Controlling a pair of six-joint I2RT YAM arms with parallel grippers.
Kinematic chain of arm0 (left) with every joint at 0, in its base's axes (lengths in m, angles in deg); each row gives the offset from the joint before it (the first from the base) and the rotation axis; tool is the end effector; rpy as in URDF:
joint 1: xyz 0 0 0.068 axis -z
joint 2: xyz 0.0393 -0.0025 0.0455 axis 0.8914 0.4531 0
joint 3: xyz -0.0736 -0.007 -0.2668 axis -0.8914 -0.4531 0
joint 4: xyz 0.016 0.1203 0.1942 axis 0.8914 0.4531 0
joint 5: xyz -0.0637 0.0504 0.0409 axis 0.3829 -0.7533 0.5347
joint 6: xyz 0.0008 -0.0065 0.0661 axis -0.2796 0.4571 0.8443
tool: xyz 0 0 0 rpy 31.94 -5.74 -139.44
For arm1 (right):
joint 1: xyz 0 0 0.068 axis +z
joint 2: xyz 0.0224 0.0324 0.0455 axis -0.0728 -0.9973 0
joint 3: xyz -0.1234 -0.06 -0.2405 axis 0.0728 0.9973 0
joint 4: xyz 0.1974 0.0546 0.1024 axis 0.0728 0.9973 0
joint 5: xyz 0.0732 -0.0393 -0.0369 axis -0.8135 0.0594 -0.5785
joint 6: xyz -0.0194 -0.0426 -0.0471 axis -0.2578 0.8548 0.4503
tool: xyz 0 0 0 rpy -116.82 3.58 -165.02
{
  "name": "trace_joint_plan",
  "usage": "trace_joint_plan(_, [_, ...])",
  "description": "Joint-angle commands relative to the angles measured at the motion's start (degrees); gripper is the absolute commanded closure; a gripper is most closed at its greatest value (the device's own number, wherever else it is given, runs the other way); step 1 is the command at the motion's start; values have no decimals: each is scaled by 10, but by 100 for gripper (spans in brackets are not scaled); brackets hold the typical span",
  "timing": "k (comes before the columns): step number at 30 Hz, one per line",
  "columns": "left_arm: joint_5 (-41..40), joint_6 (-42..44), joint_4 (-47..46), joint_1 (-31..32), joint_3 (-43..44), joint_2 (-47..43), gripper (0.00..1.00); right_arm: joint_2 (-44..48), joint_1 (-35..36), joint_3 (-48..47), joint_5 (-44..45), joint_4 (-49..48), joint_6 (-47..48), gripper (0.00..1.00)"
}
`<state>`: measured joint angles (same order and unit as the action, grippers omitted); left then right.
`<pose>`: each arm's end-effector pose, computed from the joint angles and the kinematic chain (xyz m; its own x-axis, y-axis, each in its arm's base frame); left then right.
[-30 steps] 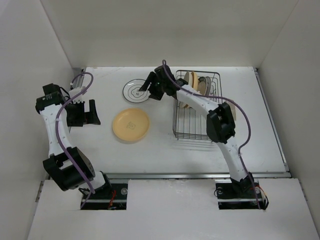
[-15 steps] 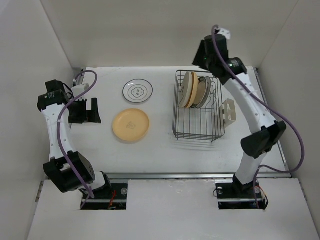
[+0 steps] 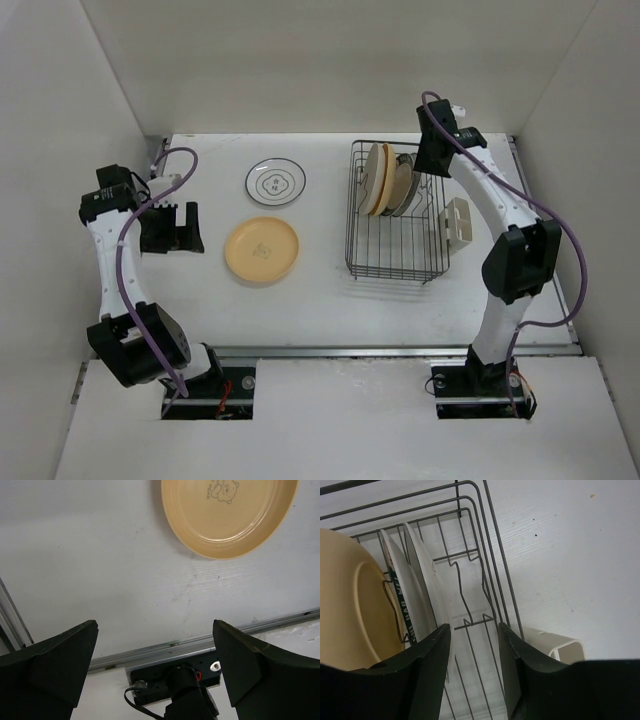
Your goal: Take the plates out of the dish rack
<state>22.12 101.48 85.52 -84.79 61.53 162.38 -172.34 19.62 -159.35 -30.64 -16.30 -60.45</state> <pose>0.2199 0.0641 0.3280 -0.8242 0.1014 -0.5571 0.2157 0.9659 -0.1433 0.3843 0.0824 0.3294 -0.6779 0.1935 -0.7093 0.3279 0.9430 -0.0561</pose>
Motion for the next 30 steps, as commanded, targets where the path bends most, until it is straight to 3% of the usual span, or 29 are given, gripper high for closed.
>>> trace_joint_plan(1, [-7, 3, 6, 2, -12, -25, 1, 8, -6, -6, -25, -27, 7, 51])
trace_joint_plan(7, [-7, 3, 6, 2, -23, -25, 1, -18, -6, 0, -44, -40, 7, 53])
trace_joint_plan(16, [-12, 9, 6, 2, -29, -20, 1, 67, -6, -6, 59, -36, 3, 53])
trace_joint_plan(26, [-12, -3, -1, 7, -29, -20, 1, 37, -1, 30, -98, -66, 60, 54])
trace_joint_plan(30, [-23, -3, -1, 7, -29, -20, 1, 11, -1, 36, -75, -71, 50, 54])
